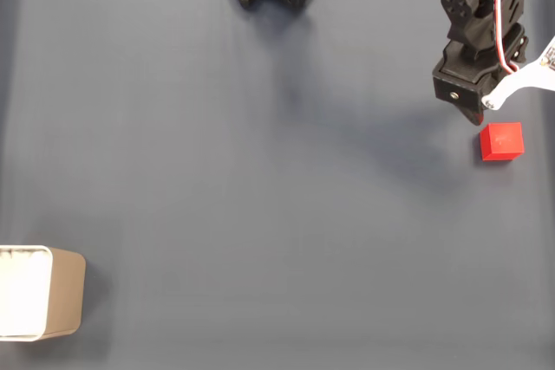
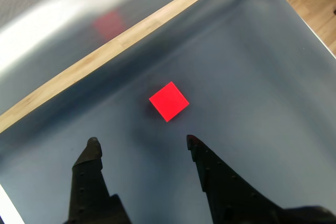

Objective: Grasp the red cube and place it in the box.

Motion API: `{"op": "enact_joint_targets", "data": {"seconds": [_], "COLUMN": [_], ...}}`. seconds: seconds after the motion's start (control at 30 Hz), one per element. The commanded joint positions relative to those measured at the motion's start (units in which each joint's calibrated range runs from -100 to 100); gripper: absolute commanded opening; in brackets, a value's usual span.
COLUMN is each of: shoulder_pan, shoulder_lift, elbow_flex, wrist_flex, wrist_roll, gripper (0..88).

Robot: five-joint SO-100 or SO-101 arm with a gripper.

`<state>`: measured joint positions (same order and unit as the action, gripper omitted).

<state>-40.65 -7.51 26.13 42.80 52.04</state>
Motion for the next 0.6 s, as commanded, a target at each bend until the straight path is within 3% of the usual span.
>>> {"op": "enact_joint_targets", "data": {"seconds": [0.0,0.57], "shoulder_pan": [0.8,1.9], "shoulder_lift": [0.2,6.3], "elbow_flex": [-0.5,-1.1], "wrist_flex": [-2.2,-8.0], "wrist_roll": [-0.5,-0.5], "gripper": [37.8,37.9]}}
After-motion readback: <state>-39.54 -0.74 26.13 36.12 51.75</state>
